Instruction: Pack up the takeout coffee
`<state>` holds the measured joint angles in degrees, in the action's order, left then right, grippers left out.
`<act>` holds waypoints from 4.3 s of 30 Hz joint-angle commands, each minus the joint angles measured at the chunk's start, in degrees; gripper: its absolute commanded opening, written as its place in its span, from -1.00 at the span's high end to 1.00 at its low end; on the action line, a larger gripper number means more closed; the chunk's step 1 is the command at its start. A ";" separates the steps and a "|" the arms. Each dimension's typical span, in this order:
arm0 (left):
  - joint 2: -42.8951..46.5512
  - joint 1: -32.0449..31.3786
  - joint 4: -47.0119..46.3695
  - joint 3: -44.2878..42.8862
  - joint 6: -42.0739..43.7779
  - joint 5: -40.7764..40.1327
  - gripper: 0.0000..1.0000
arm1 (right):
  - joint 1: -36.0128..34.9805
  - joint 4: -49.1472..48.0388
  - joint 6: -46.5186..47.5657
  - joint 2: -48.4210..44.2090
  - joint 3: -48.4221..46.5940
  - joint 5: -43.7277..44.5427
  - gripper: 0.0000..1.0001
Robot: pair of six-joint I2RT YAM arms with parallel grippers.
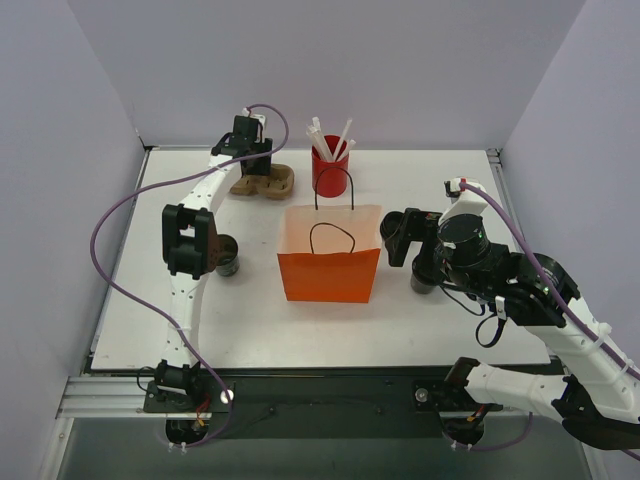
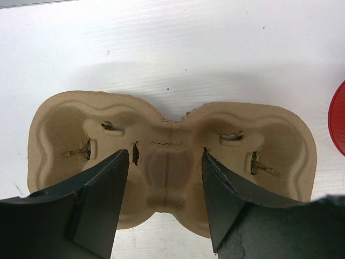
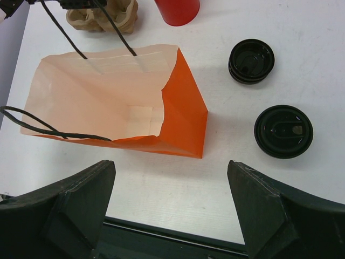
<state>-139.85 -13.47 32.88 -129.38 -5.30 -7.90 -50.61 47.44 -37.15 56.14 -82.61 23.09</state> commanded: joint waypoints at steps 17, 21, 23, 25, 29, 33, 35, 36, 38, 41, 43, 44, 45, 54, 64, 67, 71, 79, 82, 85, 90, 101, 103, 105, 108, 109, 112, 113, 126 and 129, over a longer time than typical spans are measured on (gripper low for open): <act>1.16 0.03 0.34 -0.96 -1.03 -0.27 -0.24 | 0.42 0.20 -0.65 -0.24 -0.27 0.20 -0.78; 0.72 0.03 0.69 -1.14 -1.29 -0.36 -0.24 | 0.42 0.28 -0.56 -0.07 -0.54 0.20 -0.78; 0.55 0.03 0.78 -1.14 -1.38 -0.36 -0.25 | 0.51 0.20 -0.56 0.02 -0.62 0.37 -0.78; 0.37 0.03 0.95 -1.14 -1.29 -0.54 -0.25 | 0.42 0.20 -0.38 0.11 -0.62 0.46 -0.78; 0.11 0.03 1.13 -1.14 -1.38 -0.54 -0.26 | 0.42 0.28 -0.38 0.55 -0.71 0.38 -0.78; -0.16 0.03 0.95 -0.87 -1.29 -0.27 -0.25 | 0.43 0.20 -0.38 0.73 -0.71 0.46 -0.78; -0.51 0.12 1.30 -1.22 -1.55 -0.18 -0.25 | 0.51 0.28 -0.38 0.73 -0.71 0.38 -0.77; -0.51 0.12 1.48 -1.22 -1.82 -0.10 -0.25 | 0.60 0.20 -0.47 0.81 -0.71 0.55 -0.78; -0.60 0.12 1.57 -1.05 -1.99 0.08 -0.23 | 0.60 0.20 -0.47 0.81 -0.71 0.46 -0.78; -0.60 0.12 1.48 -1.05 -2.00 0.61 -0.19 | 0.51 0.28 -0.38 0.81 -0.62 0.64 -0.78; -0.51 0.20 1.31 -1.05 -1.99 0.52 -0.19 | 0.51 0.20 -0.38 0.73 -0.62 0.55 -0.78; -0.51 0.29 1.22 -0.96 -1.91 0.61 -0.19 | 0.51 0.20 -0.30 0.64 -0.62 0.55 -0.78; -0.51 0.20 1.13 -1.05 -1.91 0.61 -0.17 | 0.60 0.28 -0.38 0.81 -0.54 0.64 -0.78; -0.60 0.29 1.31 0.18 -2.70 0.87 -0.15 | 0.60 0.28 -0.21 0.29 -0.27 0.73 -0.78; 0.98 0.20 2.09 -2.53 -1.91 1.05 -0.02 | 1.04 0.28 0.76 0.55 -0.27 0.29 -0.78; 1.86 0.20 2.62 -3.77 -1.99 1.04 -0.01 | 1.21 0.28 0.85 0.72 -0.27 -0.15 -0.77; 2.30 0.12 3.06 -4.56 -1.91 1.05 0.06 | 1.30 0.28 1.11 0.64 -0.54 -0.15 -0.78; 5.02 -0.06 3.16 -4.92 -2.34 1.66 0.01 | 1.65 0.11 0.85 0.20 -0.27 -0.50 -0.78; 5.91 0.03 2.89 -4.92 -3.22 2.63 0.00 | 1.65 0.11 0.50 0.11 -0.27 -0.59 -0.78; 5.47 0.11 3.59 -4.21 -4.01 2.72 0.06 | 1.57 0.11 0.41 0.20 -0.27 -0.59 -0.78; 3.45 0.12 7.19 -5.62 -4.98 2.98 0.13 | 1.65 -0.07 0.32 0.02 -0.36 -0.59 -0.77; 4.41 0.03 6.84 -6.76 -3.31 -0.98 -0.08 | 1.65 -0.24 -0.30 0.02 -0.54 -0.68 -0.78; 4.41 0.11 7.02 -6.50 -3.75 -0.36 -0.08 | 1.66 -0.33 -0.29 0.11 -0.62 -0.68 -0.78; 4.24 0.20 7.02 -6.58 -4.10 0.43 -0.05 | 1.65 -0.42 -0.21 0.29 -0.62 -0.68 -0.78; 3.89 0.29 7.46 -6.32 -4.37 0.61 -0.09 | 1.65 -0.33 -0.12 0.29 -0.54 -0.59 -0.78; 3.88 0.29 7.46 -6.06 -4.45 0.61 -0.15 | 1.65 -0.51 -0.12 0.37 -0.54 -0.59 -0.78; 3.10 0.29 7.98 -5.79 -4.81 0.61 -0.19 | 1.65 -0.42 -0.12 0.37 -0.45 -0.59 -0.78; 2.83 0.38 8.07 -5.79 -4.98 0.69 -0.18 | 1.65 -0.42 0.05 0.29 -0.54 -0.42 -0.78; 0.37 0.64 8.25 -4.30 -5.33 0.87 -0.18 | 1.74 -0.51 0.23 0.46 -0.27 -0.15 -0.78; 0.02 0.56 8.69 -4.21 -5.60 0.78 -0.17 | 1.74 -0.59 0.32 0.72 -0.45 -0.24 -0.78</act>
<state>-139.22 -13.34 41.28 -133.21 -10.15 -7.22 -49.15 47.40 -37.26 56.58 -82.61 22.04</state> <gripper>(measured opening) 0.588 0.887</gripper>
